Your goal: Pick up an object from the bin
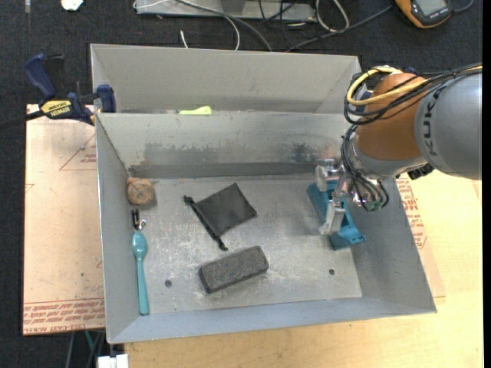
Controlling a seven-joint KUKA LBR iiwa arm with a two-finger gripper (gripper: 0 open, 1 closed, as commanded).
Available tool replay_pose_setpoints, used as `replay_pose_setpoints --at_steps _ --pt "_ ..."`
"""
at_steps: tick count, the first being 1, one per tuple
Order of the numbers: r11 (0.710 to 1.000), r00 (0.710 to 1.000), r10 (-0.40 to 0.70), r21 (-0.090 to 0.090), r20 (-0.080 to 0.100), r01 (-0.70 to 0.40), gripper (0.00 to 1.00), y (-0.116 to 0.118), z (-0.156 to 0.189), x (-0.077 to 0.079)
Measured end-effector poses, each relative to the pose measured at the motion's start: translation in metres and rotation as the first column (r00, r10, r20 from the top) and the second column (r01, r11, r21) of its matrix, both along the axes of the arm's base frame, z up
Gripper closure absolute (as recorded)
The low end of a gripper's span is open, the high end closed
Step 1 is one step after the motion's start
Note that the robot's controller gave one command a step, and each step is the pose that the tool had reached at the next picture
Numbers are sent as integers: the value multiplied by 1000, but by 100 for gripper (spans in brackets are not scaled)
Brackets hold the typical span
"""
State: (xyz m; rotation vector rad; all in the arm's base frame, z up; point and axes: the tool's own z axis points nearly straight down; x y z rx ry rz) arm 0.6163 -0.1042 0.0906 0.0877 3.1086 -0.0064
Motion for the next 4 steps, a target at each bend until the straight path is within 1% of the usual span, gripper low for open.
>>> replay_pose_setpoints --at_steps 1,2,3,4 --pt "1000 1000 28 3 -6 -28 0 36 60 -37" --pt "998 998 55 -2 13 -55 0 65 111 -22" --pt "999 999 54 0 4 -54 0 103 62 -70" --pt "999 998 53 -3 19 -52 0 129 45 -102"
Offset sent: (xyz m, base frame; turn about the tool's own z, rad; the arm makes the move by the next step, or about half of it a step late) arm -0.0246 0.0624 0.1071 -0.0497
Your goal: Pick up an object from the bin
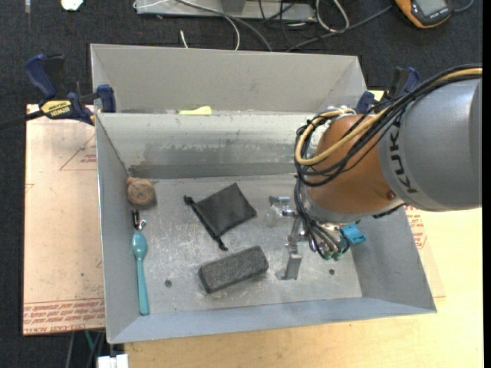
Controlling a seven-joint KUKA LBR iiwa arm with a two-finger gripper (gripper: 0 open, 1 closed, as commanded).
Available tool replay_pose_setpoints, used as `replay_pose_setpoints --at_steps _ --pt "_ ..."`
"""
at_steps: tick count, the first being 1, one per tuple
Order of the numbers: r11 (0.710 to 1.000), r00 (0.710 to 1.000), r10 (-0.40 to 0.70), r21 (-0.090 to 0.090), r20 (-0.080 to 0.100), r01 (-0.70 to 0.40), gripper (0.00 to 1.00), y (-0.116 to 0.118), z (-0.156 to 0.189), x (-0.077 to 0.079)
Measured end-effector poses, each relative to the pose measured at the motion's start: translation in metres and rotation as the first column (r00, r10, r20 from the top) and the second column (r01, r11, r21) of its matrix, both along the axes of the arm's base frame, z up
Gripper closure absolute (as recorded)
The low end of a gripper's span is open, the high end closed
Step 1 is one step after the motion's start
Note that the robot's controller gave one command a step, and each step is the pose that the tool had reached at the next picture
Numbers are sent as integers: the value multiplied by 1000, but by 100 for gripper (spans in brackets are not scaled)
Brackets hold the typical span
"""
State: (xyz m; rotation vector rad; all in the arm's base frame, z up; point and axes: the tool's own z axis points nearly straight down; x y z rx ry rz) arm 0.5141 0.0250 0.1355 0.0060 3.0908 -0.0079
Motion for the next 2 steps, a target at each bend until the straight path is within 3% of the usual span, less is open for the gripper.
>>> replay_pose_setpoints --at_steps 1,2 --pt "991 991 137 -3 -8 -137 0 21 -50 -11" --pt "982 982 187 -6 -2 -187 0 26 -75 -22"
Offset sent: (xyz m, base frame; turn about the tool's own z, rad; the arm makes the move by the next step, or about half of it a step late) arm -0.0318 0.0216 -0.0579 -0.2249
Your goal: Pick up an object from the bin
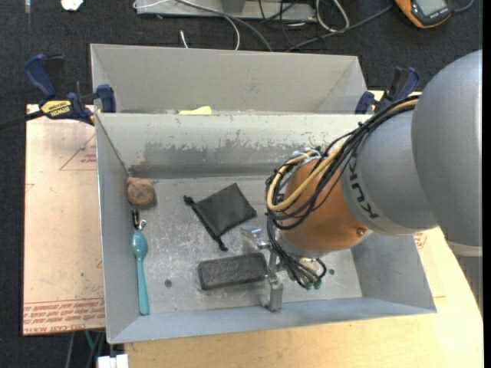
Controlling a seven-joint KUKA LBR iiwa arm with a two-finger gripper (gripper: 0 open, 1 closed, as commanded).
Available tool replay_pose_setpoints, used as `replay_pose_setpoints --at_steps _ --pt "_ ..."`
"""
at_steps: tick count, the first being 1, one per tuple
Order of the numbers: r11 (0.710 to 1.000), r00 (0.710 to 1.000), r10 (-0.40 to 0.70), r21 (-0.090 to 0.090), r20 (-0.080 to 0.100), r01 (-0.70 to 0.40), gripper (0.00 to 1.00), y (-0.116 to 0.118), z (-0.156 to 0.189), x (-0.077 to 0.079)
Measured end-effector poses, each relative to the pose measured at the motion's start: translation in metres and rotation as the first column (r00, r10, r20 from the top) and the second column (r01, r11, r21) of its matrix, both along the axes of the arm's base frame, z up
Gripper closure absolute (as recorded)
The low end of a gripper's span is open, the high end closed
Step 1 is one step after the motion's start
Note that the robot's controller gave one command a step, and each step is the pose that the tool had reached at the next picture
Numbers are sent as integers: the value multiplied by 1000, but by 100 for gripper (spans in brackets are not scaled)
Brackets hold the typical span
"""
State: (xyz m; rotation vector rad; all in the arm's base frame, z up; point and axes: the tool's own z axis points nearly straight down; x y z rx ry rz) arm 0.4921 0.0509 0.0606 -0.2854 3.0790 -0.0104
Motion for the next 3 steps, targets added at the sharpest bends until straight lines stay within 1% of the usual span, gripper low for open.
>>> replay_pose_setpoints --at_steps 1,2,3 --pt "999 999 44 1 -11 -44 100 36 10 4" --pt "999 999 44 1 -10 -44 100 36 10 4" --pt "949 949 314 -8 -10 -314 100 15 10 14"
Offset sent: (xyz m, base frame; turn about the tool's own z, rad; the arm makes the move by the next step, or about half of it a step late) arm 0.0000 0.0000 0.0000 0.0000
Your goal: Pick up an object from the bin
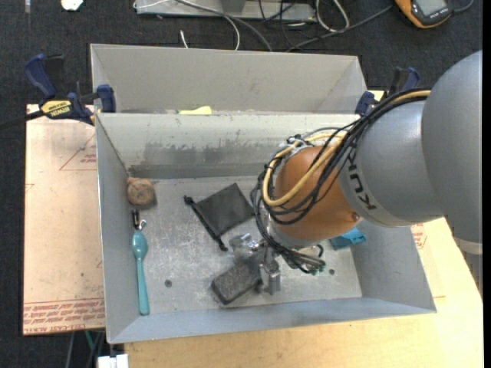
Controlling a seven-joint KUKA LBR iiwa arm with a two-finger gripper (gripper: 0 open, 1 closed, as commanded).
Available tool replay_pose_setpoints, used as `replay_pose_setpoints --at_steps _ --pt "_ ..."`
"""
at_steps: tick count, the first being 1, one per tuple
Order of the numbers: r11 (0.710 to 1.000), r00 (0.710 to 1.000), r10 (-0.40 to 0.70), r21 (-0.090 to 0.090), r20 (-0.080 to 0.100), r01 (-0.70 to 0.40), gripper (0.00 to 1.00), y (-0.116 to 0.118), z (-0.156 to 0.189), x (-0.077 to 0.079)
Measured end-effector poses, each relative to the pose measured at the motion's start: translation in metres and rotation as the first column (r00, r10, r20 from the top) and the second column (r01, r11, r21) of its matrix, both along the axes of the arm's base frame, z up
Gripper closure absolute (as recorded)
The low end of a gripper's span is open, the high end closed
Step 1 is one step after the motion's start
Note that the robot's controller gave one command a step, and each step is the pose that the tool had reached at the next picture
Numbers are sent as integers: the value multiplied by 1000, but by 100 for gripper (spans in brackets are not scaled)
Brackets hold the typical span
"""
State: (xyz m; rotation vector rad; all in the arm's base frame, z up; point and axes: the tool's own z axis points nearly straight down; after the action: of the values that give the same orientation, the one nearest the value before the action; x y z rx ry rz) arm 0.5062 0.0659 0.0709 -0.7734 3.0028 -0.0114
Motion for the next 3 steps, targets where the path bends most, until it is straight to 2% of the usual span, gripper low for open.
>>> replay_pose_setpoints --at_steps 1,2,3 --pt "998 998 56 -4 -6 -56 100 -3 68 -4" --pt "994 994 112 -7 0 -112 100 -8 78 -6" --pt "940 940 342 -15 -1 -342 100 -10 20 -21"
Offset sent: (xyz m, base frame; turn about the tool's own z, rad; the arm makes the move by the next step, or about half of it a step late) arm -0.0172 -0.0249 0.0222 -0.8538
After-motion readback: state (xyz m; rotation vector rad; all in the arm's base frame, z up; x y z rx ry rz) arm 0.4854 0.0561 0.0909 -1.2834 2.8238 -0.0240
